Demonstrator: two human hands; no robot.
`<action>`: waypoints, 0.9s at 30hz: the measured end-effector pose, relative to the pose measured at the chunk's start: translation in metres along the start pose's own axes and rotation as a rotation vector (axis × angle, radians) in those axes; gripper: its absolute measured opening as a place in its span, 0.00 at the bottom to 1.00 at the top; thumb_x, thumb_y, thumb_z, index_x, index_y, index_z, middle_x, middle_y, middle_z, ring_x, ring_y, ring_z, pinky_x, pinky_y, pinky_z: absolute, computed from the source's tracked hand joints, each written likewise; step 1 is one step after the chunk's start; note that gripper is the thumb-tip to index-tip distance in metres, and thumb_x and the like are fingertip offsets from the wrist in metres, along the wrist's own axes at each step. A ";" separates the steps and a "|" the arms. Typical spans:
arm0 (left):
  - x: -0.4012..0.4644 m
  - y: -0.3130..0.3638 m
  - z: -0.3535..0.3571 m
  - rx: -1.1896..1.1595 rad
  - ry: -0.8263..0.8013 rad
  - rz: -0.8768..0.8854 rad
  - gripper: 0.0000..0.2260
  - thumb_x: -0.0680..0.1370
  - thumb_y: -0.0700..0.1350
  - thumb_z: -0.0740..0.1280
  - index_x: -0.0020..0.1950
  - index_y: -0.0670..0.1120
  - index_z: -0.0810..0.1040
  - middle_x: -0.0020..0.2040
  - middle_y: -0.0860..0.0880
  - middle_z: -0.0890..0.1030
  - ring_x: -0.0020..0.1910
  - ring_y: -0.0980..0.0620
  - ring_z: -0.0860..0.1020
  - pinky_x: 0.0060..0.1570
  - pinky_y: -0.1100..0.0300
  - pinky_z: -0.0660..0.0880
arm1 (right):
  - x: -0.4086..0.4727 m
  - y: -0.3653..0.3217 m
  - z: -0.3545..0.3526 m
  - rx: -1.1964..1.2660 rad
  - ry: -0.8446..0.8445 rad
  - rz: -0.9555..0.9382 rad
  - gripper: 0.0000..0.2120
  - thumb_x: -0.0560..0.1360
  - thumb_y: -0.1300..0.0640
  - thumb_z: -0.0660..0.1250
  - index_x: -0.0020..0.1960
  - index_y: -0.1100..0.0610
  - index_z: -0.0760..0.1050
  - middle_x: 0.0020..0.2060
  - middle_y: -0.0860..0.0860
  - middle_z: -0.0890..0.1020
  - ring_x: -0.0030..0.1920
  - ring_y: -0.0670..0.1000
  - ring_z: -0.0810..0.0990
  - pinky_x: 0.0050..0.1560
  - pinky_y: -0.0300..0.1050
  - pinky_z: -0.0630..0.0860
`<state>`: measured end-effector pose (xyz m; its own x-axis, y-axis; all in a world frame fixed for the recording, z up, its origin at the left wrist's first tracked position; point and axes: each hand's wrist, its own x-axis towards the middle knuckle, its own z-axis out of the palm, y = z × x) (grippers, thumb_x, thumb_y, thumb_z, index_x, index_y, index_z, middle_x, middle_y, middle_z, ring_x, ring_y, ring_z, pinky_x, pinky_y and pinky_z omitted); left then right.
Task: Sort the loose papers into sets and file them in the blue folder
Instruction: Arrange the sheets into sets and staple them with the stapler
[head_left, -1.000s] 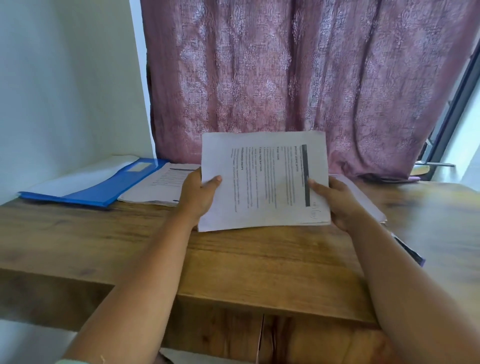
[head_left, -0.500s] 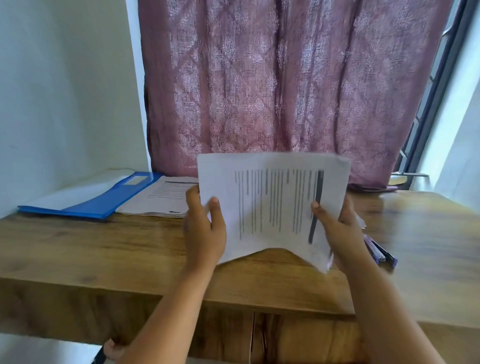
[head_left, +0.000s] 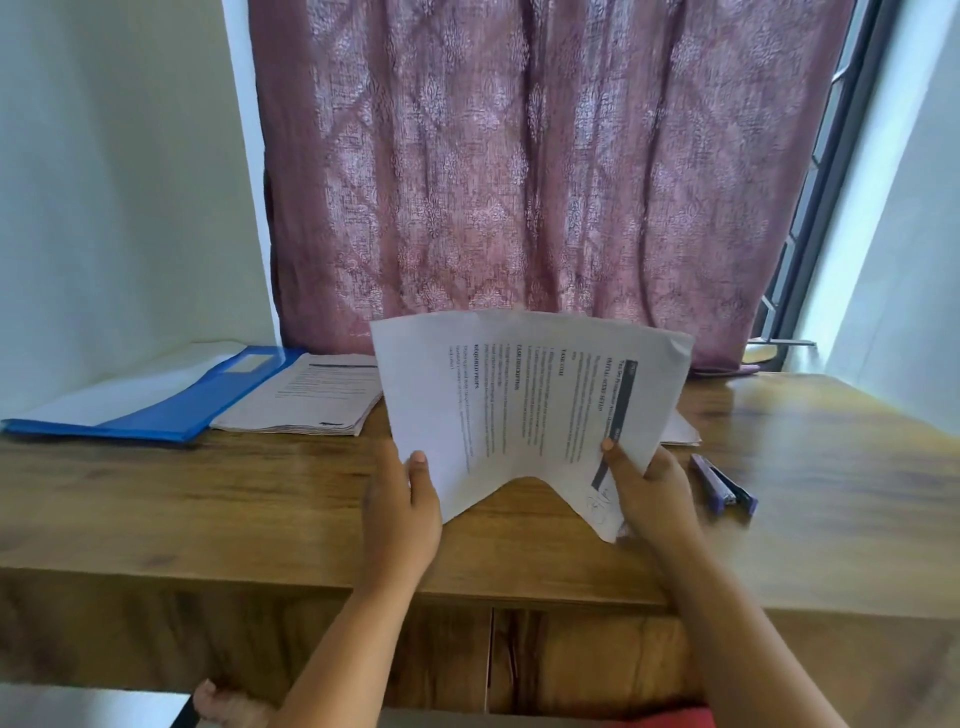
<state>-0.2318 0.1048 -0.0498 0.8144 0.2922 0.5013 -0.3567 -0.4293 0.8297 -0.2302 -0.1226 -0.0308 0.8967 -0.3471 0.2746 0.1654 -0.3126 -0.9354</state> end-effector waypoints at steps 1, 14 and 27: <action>0.000 0.002 -0.001 -0.010 0.019 -0.004 0.07 0.83 0.46 0.57 0.61 0.50 0.64 0.55 0.57 0.70 0.53 0.54 0.74 0.36 0.69 0.71 | 0.000 -0.002 -0.002 0.020 0.023 -0.016 0.07 0.80 0.50 0.63 0.55 0.51 0.74 0.46 0.46 0.81 0.46 0.48 0.80 0.41 0.44 0.79; 0.001 0.014 -0.014 0.051 0.032 0.063 0.05 0.83 0.44 0.57 0.58 0.50 0.66 0.51 0.57 0.71 0.42 0.62 0.73 0.37 0.63 0.77 | 0.002 -0.008 -0.027 0.060 -0.106 0.041 0.02 0.79 0.53 0.64 0.49 0.46 0.75 0.48 0.49 0.84 0.48 0.54 0.83 0.52 0.60 0.80; 0.035 0.011 -0.054 0.461 -0.330 -0.433 0.17 0.79 0.52 0.63 0.62 0.42 0.71 0.64 0.39 0.72 0.59 0.41 0.74 0.61 0.41 0.73 | 0.039 -0.036 -0.062 0.287 -0.528 0.273 0.17 0.70 0.66 0.71 0.58 0.65 0.78 0.52 0.60 0.84 0.53 0.59 0.84 0.50 0.50 0.82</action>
<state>-0.2322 0.1569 -0.0100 0.9612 0.2757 -0.0103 0.2004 -0.6720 0.7129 -0.2269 -0.1795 0.0274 0.9907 0.1223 -0.0589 -0.0593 -0.0008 -0.9982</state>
